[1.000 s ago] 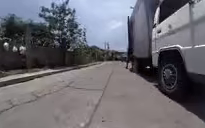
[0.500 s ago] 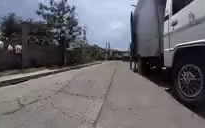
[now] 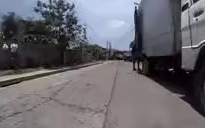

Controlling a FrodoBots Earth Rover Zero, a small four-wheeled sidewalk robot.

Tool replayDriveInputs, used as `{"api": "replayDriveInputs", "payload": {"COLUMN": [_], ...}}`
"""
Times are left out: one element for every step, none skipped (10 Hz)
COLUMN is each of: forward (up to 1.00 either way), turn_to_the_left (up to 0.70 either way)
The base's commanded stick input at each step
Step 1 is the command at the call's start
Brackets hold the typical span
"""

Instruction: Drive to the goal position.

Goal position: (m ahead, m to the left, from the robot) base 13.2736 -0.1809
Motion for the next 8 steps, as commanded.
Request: {"api": "replayDriveInputs", "payload": {"forward": [1.0,1.0,1.0,1.0,1.0,1.0,1.0,1.0], "turn_to_the_left": [0.0,0.0,0.0,0.0,0.0,0.0,0.0,0.0]}}
